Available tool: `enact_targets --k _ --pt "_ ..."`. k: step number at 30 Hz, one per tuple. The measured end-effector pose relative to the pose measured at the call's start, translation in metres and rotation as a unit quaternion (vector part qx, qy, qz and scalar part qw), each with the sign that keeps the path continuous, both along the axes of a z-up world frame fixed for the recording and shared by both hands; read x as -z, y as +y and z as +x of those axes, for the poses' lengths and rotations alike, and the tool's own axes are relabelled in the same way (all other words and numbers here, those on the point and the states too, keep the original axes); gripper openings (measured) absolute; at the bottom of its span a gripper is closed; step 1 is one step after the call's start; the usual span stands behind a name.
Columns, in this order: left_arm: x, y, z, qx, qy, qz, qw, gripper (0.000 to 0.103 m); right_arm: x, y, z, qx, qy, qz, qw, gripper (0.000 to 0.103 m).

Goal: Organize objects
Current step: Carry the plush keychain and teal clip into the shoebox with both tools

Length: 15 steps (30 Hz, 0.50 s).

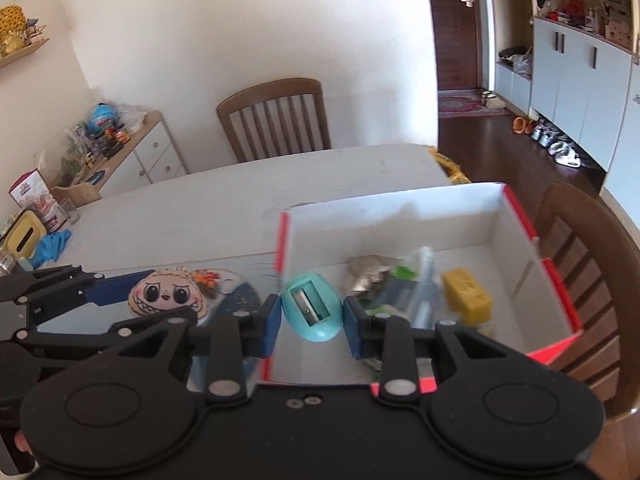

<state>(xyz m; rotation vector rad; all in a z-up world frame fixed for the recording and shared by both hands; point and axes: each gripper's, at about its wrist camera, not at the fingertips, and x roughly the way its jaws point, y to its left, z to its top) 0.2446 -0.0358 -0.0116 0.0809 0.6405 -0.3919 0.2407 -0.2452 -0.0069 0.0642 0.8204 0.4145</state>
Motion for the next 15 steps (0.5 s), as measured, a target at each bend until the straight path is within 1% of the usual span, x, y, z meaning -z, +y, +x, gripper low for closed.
enact_targets --k 8,15 --pt "0.011 -0.041 0.011 0.002 0.012 0.012 0.9999 0.046 0.008 -0.048 0.008 0.01 0.001 -0.011 1.0 0.032" --pt "0.029 -0.07 0.037 -0.003 0.044 0.025 0.9987 0.046 0.022 -0.074 0.027 0.008 0.006 -0.028 1.0 0.032"
